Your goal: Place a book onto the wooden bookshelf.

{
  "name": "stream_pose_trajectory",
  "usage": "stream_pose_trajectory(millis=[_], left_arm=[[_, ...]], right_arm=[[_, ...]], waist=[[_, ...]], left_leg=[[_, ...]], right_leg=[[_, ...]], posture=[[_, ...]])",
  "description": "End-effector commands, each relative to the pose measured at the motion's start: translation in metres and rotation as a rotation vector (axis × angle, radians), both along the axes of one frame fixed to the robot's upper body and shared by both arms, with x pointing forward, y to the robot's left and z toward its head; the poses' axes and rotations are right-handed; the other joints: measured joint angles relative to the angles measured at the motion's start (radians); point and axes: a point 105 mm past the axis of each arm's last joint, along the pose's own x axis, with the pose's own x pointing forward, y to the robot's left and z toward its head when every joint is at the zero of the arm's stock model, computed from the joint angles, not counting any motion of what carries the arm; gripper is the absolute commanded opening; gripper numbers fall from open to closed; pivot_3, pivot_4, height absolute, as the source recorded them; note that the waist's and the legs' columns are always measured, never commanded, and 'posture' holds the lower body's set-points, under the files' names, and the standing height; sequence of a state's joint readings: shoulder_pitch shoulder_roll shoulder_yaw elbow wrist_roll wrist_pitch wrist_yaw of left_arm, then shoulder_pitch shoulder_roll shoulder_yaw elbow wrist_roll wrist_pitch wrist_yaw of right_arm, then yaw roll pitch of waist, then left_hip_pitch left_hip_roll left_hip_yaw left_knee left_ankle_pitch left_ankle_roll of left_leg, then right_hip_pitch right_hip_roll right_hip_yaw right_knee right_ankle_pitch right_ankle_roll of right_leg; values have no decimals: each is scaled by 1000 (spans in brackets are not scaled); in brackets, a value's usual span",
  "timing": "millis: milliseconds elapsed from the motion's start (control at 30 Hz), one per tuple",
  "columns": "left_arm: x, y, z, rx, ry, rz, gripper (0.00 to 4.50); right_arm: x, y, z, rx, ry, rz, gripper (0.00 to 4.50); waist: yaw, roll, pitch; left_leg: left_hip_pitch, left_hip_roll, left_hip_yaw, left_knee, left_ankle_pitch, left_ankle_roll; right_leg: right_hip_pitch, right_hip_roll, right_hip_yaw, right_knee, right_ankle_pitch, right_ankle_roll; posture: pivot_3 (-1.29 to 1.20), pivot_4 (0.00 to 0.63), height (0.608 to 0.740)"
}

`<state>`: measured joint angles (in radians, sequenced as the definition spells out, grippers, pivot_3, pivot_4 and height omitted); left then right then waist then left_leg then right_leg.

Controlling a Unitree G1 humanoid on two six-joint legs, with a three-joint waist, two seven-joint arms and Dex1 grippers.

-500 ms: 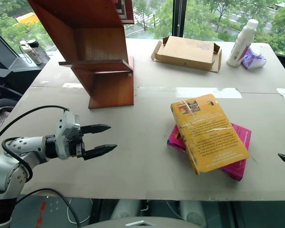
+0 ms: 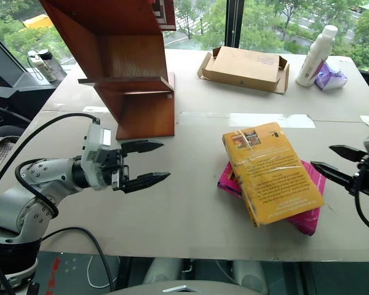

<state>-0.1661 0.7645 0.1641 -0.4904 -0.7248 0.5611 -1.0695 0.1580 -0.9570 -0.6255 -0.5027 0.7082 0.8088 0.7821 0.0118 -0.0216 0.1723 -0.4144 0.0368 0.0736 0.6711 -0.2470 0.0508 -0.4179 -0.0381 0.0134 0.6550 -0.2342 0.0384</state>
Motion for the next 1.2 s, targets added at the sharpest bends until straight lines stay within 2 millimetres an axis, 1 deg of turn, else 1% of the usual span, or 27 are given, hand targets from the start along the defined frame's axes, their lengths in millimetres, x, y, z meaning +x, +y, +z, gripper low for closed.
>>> stream_pose_trajectory(millis=[33,67,133,167,333,400,467,733,1033,1100,1200], left_arm=[[-18,-8,9,15,-25,-115,4500],[-20,-9,7,15,-18,-120,4500],[-23,-9,5,14,-9,-124,4500],[-25,-9,4,14,-5,-126,4500],[-31,-9,1,6,13,-118,4500],[-33,-9,0,3,17,-115,4500],[-35,-8,-3,7,21,-110,4500],[-36,-4,-14,25,32,-91,4500],[-36,0,-27,33,52,-54,4500],[-35,1,-29,34,55,-39,4500],[-30,0,-32,29,66,-5,4500]], right_arm=[[14,4,-11,-179,25,-54,1512],[19,5,-12,-186,31,-72,973],[27,6,-15,-216,37,-104,105],[30,5,-17,-243,39,-116,44],[34,-4,-21,-325,77,-168,44],[31,-5,-27,-366,114,-157,44],[26,-4,-32,-368,170,-147,44],[21,21,-45,-313,240,-79,44],[26,56,-51,-246,221,-40,44],[27,60,-50,-235,213,-34,44],[29,59,-48,-235,179,-42,44]], waist=[[1,0,0],[0,0,0],[0,0,0],[0,0,0],[2,0,0],[1,0,0],[1,0,0],[-3,0,0],[-1,0,0],[-1,0,0],[2,0,0]], left_leg=[[0,0,0,0,0,0],[0,0,1,0,0,0],[0,0,1,0,0,0],[0,0,1,0,0,0],[-1,0,1,0,0,0],[-1,0,2,0,0,0],[-1,0,2,0,0,0],[0,0,2,0,0,0],[-1,0,2,0,0,0],[-1,1,2,0,0,0],[-1,0,2,0,0,0]], right_leg=[[0,0,0,0,0,0],[0,0,0,0,0,0],[-1,0,-1,0,0,0],[-1,0,-1,0,0,0],[-2,1,-1,0,0,0],[-2,1,-1,0,0,0],[-2,1,-1,0,0,0],[-2,2,-1,1,0,0],[-3,2,-1,1,0,0],[-3,2,-1,1,0,0],[-3,1,-1,1,0,0]], posture=[[0,150,733],[0,150,733],[0,150,733],[0,150,733],[0,150,733],[0,150,733],[0,150,733],[0,150,733],[0,150,733],[0,150,733],[0,150,733]])
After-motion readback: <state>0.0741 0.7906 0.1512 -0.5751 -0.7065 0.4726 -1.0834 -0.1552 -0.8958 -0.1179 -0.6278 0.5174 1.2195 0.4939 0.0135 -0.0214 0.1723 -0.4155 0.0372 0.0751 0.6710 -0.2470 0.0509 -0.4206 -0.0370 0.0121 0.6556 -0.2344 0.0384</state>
